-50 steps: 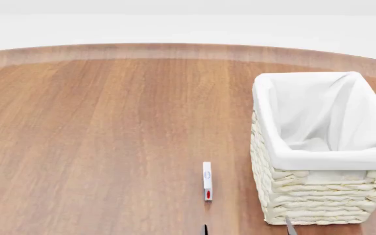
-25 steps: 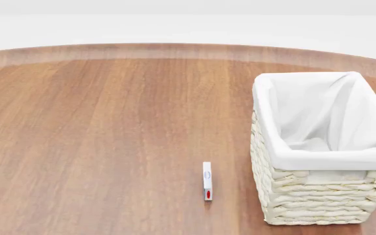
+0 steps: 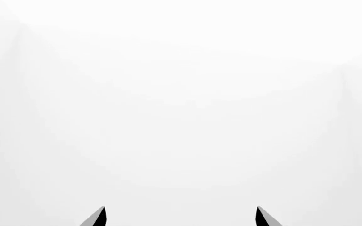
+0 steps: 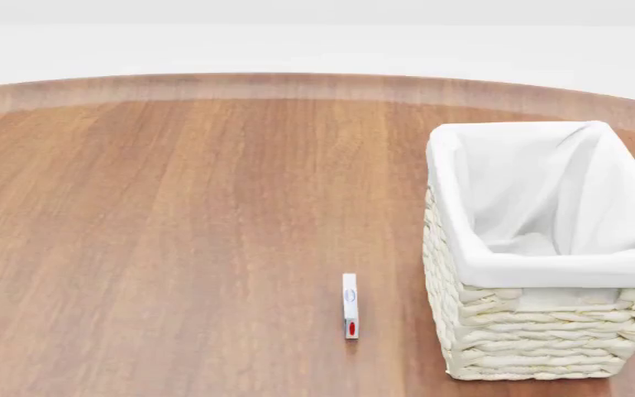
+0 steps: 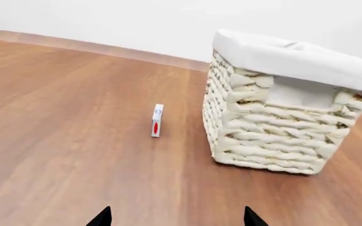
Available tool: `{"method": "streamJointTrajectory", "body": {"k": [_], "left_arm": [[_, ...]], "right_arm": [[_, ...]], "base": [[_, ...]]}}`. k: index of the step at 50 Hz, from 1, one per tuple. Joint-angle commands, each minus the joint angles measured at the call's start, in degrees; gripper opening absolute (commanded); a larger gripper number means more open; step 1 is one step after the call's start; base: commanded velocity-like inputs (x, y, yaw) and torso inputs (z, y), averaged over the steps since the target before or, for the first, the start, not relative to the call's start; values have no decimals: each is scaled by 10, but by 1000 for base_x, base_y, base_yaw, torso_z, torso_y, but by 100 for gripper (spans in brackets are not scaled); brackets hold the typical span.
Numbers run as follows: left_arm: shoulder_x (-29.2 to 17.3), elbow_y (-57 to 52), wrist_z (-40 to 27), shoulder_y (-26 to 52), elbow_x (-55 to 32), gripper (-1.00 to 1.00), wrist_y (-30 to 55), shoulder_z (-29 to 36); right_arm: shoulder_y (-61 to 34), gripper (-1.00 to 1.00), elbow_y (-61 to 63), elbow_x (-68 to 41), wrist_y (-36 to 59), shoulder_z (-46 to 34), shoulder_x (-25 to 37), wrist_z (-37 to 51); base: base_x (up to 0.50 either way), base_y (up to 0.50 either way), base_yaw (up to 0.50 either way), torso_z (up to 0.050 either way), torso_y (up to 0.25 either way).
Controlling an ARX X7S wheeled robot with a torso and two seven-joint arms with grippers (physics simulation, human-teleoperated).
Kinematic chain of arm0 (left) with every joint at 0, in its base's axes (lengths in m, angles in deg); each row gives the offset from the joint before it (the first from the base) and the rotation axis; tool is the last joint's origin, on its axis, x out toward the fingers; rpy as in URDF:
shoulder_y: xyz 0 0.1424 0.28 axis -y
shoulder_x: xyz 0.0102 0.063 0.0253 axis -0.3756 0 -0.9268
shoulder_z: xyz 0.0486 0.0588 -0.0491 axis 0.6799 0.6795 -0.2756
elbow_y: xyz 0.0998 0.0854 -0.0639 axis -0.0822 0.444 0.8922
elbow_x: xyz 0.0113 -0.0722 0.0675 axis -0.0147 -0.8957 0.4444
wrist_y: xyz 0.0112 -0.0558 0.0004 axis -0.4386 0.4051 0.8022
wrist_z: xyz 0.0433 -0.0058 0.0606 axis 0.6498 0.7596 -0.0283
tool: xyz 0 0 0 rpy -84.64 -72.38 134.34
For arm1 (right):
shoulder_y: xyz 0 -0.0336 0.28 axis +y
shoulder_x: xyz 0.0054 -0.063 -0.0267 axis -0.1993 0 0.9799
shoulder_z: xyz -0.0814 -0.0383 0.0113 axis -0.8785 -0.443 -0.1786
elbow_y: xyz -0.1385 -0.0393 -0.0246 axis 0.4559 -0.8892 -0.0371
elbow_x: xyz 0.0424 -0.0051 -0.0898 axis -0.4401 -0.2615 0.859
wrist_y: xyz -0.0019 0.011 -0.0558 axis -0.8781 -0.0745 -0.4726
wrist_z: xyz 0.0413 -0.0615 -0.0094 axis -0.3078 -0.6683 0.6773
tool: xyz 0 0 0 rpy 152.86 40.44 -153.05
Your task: Pick up the tomato sauce, and put it in the basket.
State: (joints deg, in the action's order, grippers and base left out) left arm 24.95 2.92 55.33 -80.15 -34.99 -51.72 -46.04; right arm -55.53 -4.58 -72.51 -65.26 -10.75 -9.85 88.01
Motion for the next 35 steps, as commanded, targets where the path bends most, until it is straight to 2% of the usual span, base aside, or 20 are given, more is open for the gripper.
{"method": "streamJointTrajectory", "body": {"k": [1, 5, 7, 35], "left_arm": [[-1, 5, -3, 3, 0, 100, 2, 5], [-2, 5, -4, 6, 0, 100, 4, 7], [-2, 6, -4, 6, 1, 100, 3, 6], [-11, -5, -14, 4, 10, 100, 9, 13]], "right_arm": [[-8, 100, -23, -40, 33, 7, -5, -3], [-15, 100, -32, -44, 51, 4, -3, -7], [-15, 100, -30, -87, 61, 17, -6, -21], [-17, 100, -58, -91, 58, 5, -2, -23]], "base": [[0, 0, 0, 0, 0], [0, 0, 0, 0, 0], [0, 0, 0, 0, 0], [0, 0, 0, 0, 0]]}}
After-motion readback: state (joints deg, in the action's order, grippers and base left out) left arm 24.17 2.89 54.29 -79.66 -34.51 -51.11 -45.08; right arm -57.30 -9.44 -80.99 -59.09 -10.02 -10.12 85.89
